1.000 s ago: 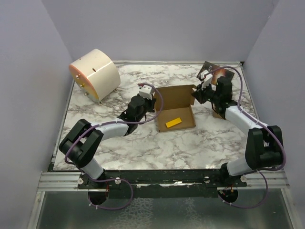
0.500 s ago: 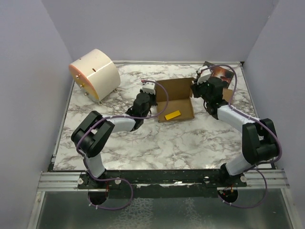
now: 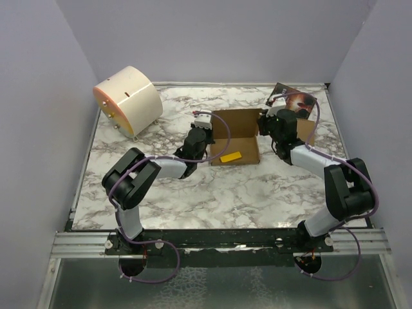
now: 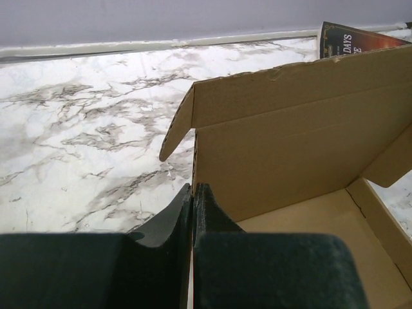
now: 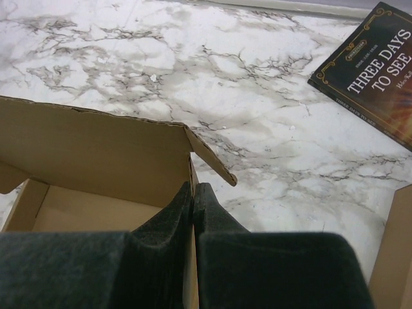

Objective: Fold the paper box

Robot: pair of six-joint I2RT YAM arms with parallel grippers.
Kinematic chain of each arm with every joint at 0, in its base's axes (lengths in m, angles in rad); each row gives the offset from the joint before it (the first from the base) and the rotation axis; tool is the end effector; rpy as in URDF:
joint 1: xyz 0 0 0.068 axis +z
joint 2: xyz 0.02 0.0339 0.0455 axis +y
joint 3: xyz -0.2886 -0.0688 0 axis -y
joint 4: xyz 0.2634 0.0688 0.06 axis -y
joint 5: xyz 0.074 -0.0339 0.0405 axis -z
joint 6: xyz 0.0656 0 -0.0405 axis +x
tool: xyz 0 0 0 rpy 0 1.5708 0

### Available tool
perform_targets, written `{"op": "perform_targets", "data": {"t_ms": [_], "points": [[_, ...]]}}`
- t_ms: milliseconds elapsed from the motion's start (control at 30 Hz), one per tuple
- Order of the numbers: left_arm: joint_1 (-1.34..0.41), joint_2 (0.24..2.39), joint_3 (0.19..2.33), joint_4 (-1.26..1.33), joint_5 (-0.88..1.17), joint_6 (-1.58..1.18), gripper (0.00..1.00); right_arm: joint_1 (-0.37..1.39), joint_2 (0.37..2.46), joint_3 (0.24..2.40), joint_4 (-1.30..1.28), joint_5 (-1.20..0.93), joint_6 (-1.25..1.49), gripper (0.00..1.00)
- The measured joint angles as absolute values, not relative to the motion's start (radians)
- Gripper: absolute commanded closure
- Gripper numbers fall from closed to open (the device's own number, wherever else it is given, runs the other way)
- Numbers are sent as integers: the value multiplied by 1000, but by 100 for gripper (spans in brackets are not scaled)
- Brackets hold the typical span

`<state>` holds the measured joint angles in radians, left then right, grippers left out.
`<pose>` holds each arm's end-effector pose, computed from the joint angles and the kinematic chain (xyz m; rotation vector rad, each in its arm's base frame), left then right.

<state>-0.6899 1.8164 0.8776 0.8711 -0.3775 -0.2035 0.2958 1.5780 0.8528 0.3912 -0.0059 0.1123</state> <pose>0.3462 -0.2543 0.2072 0.1095 1.6433 -0.3752 0.3738 0.1143 0.2265 -0.1794 1.9063 0.2816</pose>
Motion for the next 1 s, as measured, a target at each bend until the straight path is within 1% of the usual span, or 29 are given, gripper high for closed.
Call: {"op": "perform_targets", "data": {"t_ms": [400,600,1000], "points": [[-730,1820,847,913,-441,-199,100,321,1510,728,471,39,131,99],[-744,1820,821,955,-466,-194,100,334,1501,711,487,55,131,99],[-768,1820,785,1011,-504,-196,100,351,1433,680,427,65,126,99]]}}
